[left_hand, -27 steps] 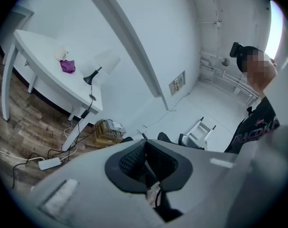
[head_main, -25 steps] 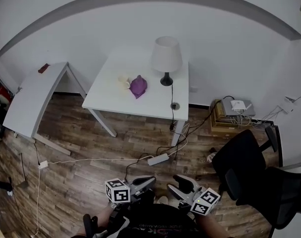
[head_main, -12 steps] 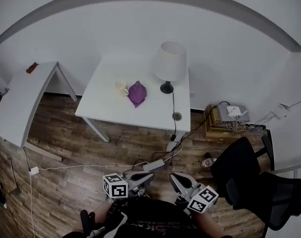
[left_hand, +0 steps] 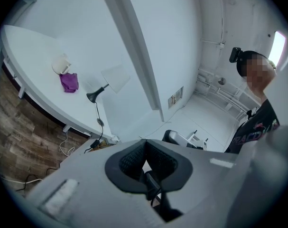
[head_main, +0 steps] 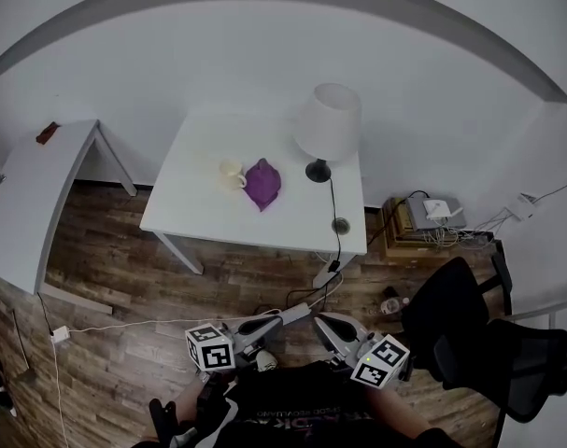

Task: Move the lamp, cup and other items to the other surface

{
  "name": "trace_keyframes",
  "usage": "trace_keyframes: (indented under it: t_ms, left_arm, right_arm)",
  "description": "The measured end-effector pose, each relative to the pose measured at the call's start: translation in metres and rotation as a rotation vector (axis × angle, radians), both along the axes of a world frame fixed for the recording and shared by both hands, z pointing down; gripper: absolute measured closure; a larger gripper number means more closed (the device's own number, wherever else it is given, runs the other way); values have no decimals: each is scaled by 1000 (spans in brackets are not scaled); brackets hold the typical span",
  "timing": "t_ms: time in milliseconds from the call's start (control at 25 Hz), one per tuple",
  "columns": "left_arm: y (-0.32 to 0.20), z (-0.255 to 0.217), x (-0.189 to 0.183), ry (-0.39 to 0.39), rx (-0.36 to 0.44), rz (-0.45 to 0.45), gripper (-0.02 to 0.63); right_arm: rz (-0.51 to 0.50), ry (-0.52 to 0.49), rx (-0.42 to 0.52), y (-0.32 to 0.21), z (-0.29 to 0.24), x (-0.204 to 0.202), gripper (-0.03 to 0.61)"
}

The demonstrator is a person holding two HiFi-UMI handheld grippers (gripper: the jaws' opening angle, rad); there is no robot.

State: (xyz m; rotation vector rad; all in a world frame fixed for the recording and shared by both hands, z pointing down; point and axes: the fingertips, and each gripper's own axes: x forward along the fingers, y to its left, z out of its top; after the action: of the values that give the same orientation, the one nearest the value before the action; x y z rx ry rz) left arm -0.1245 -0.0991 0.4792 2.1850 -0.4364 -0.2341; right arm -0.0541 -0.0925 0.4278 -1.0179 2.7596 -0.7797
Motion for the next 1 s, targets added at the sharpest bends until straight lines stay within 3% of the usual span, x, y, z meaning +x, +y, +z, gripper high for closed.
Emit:
trace_keyframes:
  t_ms: [200,440,600,760,1000]
  left_arm:
    - [-10,-11,-32,0,40,-111,615]
    - [-19,-4,-57,38,-9,-250,615]
    - [-30,-8,-64,9,-2,-300,615]
    - [-45,-10,-57,-9,2,-355,615]
    - [-73,-5,-12,-27,-9,-355,615]
  right_arm:
    - [-12,38,26,-22,-11,-8,575]
    - [-3,59,62,-69,-19,0,526]
    - [-1,63,69,-100,-19,12,520]
    - [-12,89,62,-133,-9,31,507]
    - [-49,183,32,-168,22,70,494]
